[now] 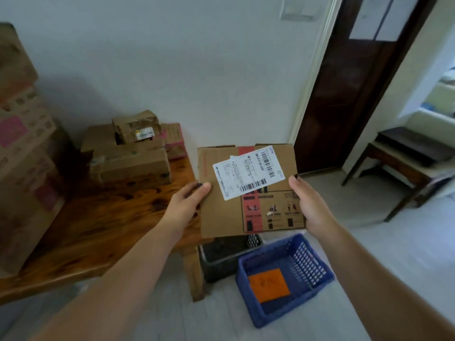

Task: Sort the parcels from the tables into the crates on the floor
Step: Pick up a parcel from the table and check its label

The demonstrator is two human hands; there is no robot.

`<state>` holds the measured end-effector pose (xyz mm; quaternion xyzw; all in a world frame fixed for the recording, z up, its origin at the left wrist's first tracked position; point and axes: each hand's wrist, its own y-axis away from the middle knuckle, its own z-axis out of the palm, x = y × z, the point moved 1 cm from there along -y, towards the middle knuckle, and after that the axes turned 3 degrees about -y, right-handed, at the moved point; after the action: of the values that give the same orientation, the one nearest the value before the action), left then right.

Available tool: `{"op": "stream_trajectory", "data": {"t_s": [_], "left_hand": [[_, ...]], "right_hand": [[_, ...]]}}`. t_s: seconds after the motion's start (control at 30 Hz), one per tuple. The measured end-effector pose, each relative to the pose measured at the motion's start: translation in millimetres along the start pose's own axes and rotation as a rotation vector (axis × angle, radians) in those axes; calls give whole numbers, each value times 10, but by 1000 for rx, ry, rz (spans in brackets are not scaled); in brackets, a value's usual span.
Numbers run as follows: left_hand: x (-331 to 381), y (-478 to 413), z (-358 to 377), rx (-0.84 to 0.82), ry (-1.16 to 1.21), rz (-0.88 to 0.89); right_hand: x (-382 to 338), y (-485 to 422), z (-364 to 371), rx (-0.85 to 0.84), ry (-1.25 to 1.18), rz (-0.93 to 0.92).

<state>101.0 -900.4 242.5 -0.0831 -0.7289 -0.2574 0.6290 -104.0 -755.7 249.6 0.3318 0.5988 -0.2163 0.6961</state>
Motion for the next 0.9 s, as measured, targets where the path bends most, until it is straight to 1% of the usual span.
{"op": "stream_trajectory", "data": {"t_s": [0.07,0.2,0.33,0.57,0.7,0.77,0.9], "left_hand": [[-89,36,472,-20,2,-32],[-306,35,1158,-57,-26,-85],[-535,-104,1676,-105,-55,-161],[-1042,-673,2192,-205,-142,-282],[-1379,-1159,2499,-195,-159,-387],[-1530,-1297,2598,-201,-182,-402],[-1993,-1609,2812,-147,-225,-488]], "right_hand": [[45,-60,-463,32,37,5],[187,-184,-1148,78,107,25],[428,-420,-1633,122,177,98],[1013,-1092,-2024,145,211,268],[1357,-1645,-2147,146,252,358],[1517,-1835,-2203,139,255,383],[2036,-2287,-2334,99,311,459]]}}
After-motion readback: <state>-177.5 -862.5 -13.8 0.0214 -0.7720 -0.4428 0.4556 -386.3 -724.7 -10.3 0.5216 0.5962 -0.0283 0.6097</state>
